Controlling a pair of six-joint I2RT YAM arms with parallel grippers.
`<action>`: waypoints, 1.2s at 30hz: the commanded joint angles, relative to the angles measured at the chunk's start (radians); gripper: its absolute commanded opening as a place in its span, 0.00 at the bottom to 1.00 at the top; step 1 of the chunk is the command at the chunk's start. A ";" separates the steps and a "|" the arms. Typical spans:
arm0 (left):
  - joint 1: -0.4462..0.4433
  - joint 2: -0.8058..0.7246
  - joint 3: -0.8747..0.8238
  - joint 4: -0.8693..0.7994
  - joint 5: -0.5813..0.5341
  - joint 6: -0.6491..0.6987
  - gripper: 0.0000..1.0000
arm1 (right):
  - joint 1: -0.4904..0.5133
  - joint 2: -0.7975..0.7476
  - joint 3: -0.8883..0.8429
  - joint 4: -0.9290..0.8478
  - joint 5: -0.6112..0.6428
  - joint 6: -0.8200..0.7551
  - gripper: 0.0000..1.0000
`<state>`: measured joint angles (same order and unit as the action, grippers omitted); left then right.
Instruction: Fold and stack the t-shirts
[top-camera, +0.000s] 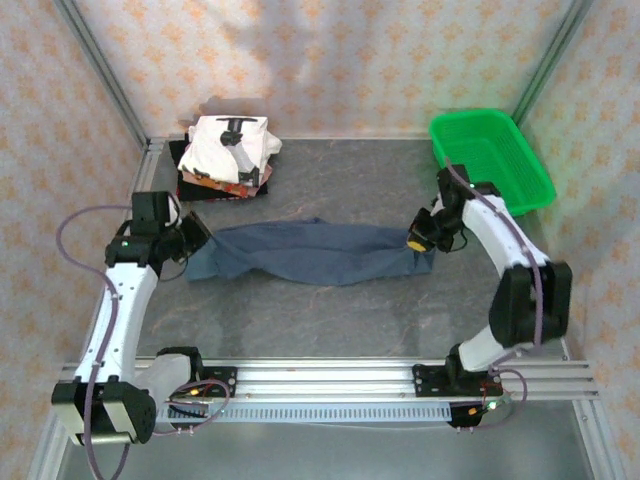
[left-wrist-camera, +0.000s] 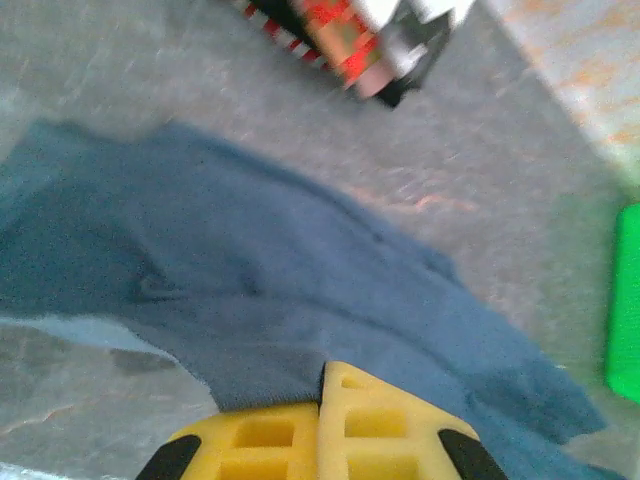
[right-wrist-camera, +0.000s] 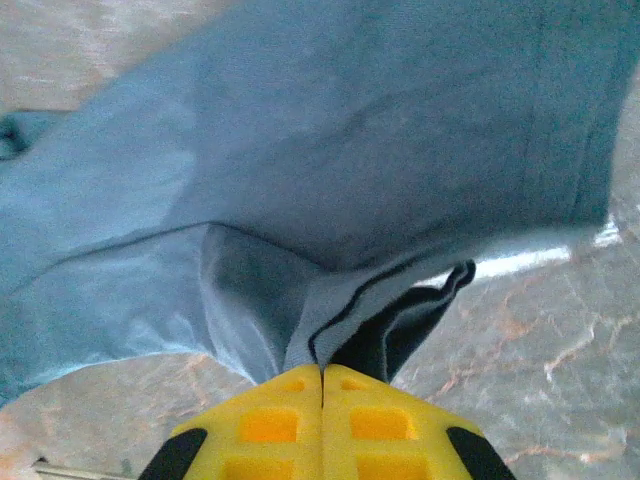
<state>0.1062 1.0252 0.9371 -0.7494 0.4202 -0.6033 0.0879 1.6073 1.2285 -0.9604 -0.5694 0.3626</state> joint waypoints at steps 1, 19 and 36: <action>-0.010 -0.022 -0.092 0.039 -0.052 -0.008 0.00 | -0.007 0.130 0.022 0.105 0.025 -0.024 0.00; -0.011 0.043 -0.218 0.098 -0.050 0.030 0.00 | -0.007 -0.280 -0.394 0.154 0.083 0.090 0.44; -0.010 -0.009 -0.245 0.039 -0.060 0.047 0.00 | -0.009 -0.119 -0.465 0.396 0.074 0.151 0.35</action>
<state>0.1036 1.0439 0.7036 -0.6827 0.3840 -0.5747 0.0875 1.4719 0.7555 -0.5941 -0.5198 0.5014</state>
